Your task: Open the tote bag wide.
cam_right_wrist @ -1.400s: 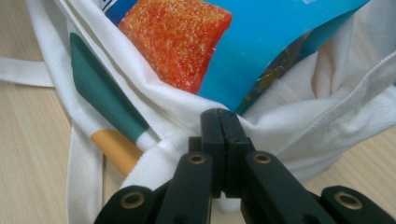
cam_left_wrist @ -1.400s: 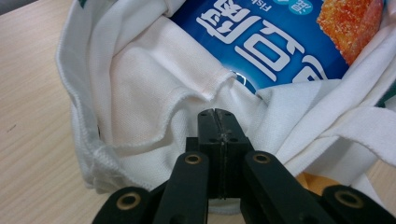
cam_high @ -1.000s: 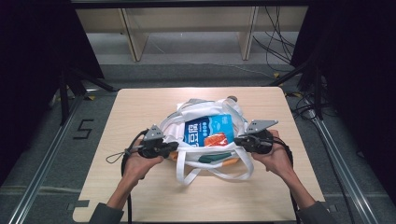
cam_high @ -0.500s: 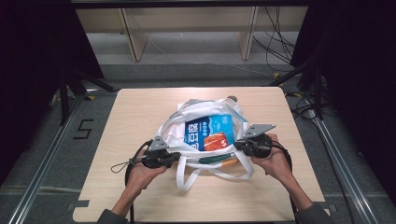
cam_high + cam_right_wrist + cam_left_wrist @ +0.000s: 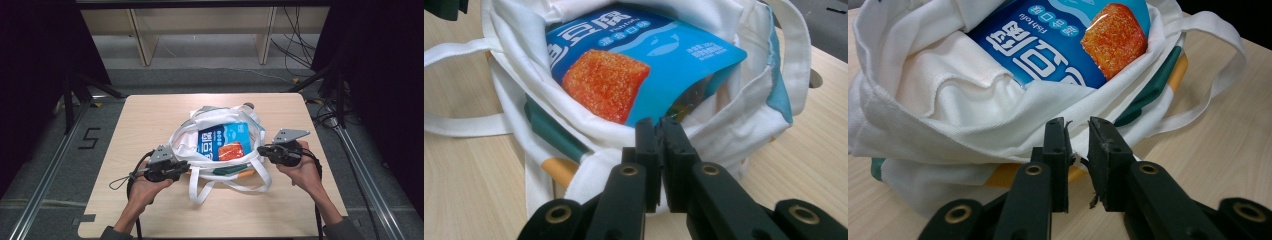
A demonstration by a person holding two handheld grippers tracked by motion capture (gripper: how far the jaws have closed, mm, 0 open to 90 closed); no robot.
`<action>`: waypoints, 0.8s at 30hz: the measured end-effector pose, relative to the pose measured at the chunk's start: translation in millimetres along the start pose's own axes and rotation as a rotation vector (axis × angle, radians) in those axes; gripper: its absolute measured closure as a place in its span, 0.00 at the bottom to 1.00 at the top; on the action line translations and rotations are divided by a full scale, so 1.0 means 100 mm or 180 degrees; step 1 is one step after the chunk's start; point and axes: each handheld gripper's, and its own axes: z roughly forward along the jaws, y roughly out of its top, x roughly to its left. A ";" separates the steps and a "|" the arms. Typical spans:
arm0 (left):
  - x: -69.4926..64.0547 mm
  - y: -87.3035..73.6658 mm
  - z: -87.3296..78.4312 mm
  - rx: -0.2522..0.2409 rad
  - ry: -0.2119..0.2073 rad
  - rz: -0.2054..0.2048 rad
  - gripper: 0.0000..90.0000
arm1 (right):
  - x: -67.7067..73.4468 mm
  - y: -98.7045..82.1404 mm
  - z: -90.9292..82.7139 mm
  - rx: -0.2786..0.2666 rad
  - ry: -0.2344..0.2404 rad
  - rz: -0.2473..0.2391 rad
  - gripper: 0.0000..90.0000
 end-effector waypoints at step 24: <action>-0.09 -0.07 -0.12 -0.0006 -0.0010 0.0100 0.51 | -0.06 -0.13 -0.14 -0.0044 -0.0088 0.0249 0.65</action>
